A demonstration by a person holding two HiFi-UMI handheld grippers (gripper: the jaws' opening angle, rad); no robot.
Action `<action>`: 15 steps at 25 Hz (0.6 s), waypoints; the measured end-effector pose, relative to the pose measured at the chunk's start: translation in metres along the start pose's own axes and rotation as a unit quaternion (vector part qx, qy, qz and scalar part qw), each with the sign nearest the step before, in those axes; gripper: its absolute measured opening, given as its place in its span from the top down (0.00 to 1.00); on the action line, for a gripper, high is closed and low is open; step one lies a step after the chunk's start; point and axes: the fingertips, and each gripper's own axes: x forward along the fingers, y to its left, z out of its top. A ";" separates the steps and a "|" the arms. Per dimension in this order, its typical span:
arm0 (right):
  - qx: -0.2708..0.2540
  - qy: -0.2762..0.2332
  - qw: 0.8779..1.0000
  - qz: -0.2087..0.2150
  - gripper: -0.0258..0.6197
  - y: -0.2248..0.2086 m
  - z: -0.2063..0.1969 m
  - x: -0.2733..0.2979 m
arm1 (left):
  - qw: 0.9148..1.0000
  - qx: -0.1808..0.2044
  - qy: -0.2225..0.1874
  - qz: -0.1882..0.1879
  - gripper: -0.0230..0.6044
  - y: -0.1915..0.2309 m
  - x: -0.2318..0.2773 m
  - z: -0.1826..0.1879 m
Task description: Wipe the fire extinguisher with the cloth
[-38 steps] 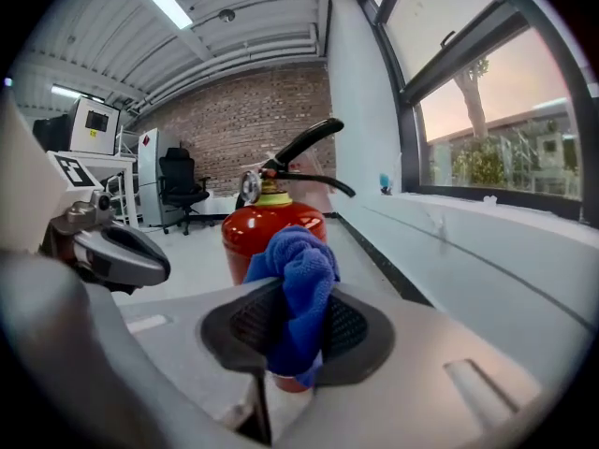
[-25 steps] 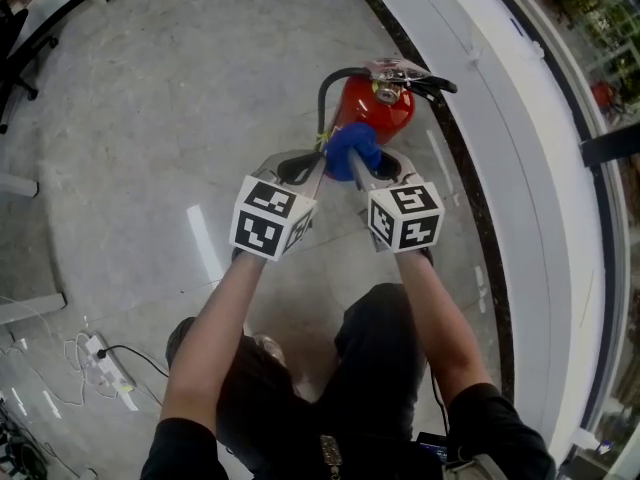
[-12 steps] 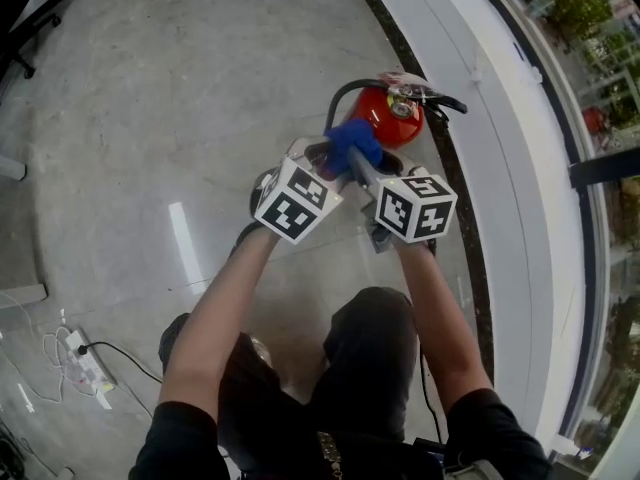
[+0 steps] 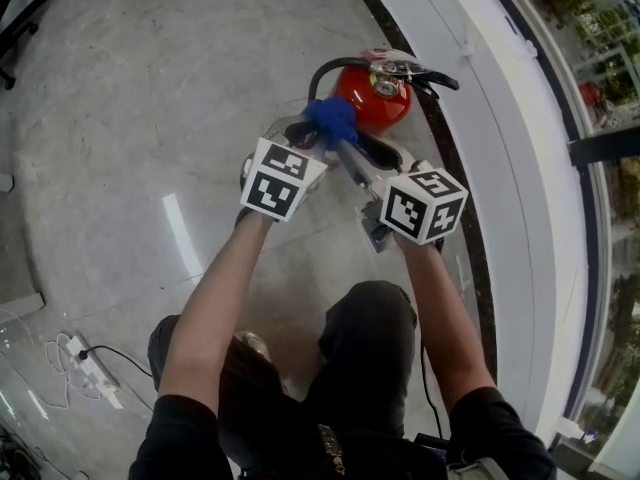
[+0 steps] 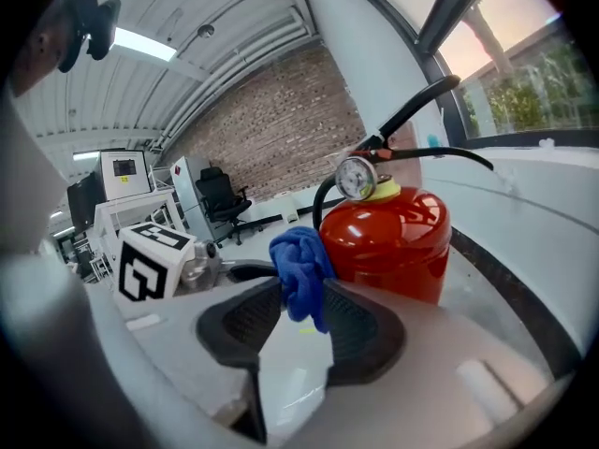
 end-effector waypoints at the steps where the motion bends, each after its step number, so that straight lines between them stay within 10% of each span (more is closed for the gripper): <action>1: -0.002 -0.003 1.000 0.001 0.76 0.001 -0.002 -0.003 | 1.000 -0.007 -0.002 0.004 0.93 0.006 0.001 0.001; 15: -0.035 0.010 0.999 -0.010 0.76 -0.018 -0.042 -0.033 | 0.999 0.016 0.017 0.036 0.94 0.041 0.025 0.011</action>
